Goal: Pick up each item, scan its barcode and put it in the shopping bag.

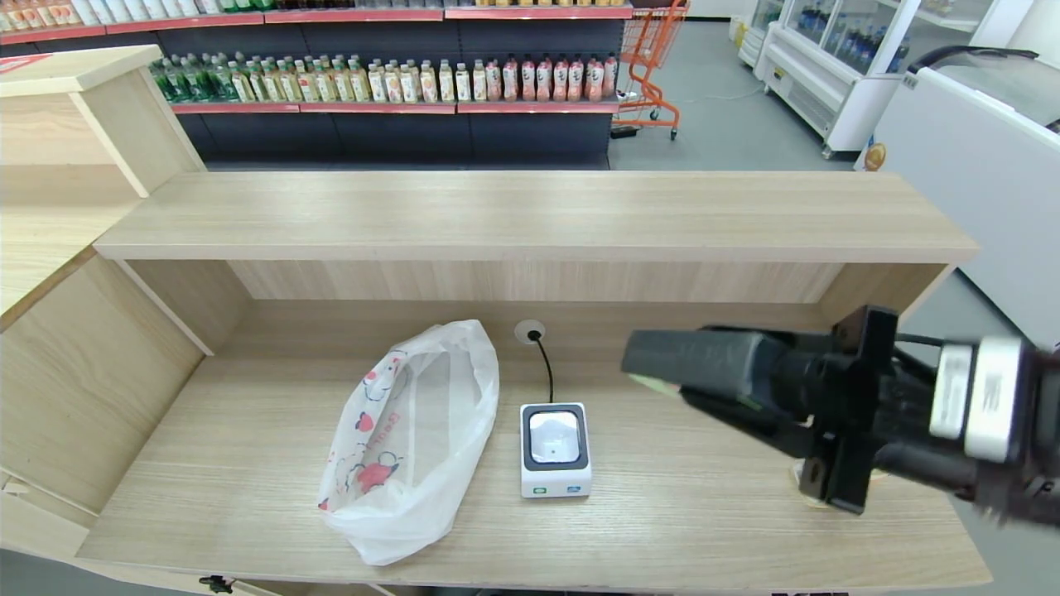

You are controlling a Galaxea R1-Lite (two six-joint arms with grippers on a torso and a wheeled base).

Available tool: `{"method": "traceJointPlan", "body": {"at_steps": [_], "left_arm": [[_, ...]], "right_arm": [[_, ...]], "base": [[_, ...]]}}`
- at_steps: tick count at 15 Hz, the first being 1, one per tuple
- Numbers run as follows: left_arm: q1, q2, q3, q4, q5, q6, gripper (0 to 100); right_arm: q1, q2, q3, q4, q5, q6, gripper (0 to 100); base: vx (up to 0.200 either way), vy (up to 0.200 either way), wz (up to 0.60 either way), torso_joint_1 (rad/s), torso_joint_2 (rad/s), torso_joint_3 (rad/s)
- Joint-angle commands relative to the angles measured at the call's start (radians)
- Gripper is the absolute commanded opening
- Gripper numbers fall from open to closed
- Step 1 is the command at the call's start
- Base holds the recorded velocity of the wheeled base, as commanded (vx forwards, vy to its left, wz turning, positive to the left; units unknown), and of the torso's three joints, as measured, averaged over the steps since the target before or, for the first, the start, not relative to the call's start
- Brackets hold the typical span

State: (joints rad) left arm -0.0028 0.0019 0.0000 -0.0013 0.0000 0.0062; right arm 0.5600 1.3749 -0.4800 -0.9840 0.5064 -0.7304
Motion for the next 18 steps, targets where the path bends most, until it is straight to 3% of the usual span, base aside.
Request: {"method": "traceJointPlan", "body": {"at_steps": [1, 2, 3, 5, 9, 18], "left_arm": [[0.000, 0.000, 0.000, 0.000, 0.000, 0.000, 100], [0.000, 0.000, 0.000, 0.000, 0.000, 0.000, 100], [0.000, 0.000, 0.000, 0.000, 0.000, 0.000, 100], [0.000, 0.000, 0.000, 0.000, 0.000, 0.000, 100], [0.001, 0.000, 0.000, 0.000, 0.000, 0.000, 100], [0.000, 0.000, 0.000, 0.000, 0.000, 0.001, 100]], "right_arm": [[-0.186, -0.189, 0.020, 0.081, -0.172, 0.327, 0], [-0.276, -0.185, 0.027, 0.277, -0.172, 0.681, 0], [-0.275, -0.181, 0.026, 0.380, -0.167, 0.859, 0], [-0.246, -0.151, 0.031, 0.492, -0.103, 1.073, 0], [-0.246, -0.039, 0.021, 0.492, -0.043, 1.161, 0], [-0.244, -0.043, 0.018, 0.498, -0.037, 1.165, 0]], "base": [[0.000, 0.000, 0.00, 0.000, 0.00, 0.000], [0.000, 0.000, 0.00, 0.000, 0.00, 0.000], [0.000, 0.000, 0.00, 0.000, 0.00, 0.000], [0.000, 0.000, 0.00, 0.000, 0.00, 0.000], [0.000, 0.000, 0.00, 0.000, 0.00, 0.000], [0.000, 0.000, 0.00, 0.000, 0.00, 0.000]]}}
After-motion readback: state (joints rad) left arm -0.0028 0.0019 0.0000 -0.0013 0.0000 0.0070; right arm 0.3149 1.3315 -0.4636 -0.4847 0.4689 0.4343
